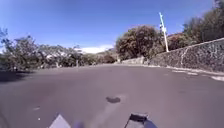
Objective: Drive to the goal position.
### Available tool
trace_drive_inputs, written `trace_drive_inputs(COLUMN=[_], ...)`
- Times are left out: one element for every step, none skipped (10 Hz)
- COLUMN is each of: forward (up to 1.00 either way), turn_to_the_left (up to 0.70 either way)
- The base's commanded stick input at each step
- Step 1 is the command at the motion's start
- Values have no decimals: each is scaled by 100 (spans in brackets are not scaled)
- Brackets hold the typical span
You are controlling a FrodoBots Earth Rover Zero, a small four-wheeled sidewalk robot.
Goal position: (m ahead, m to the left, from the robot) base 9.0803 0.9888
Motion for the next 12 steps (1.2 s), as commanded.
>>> trace_drive_inputs(forward=[85,85,85,85,85,85,85,85,85,85,85,85], turn_to_the_left=[0,0,0,0,0,0,0,0,0,0,0,0])
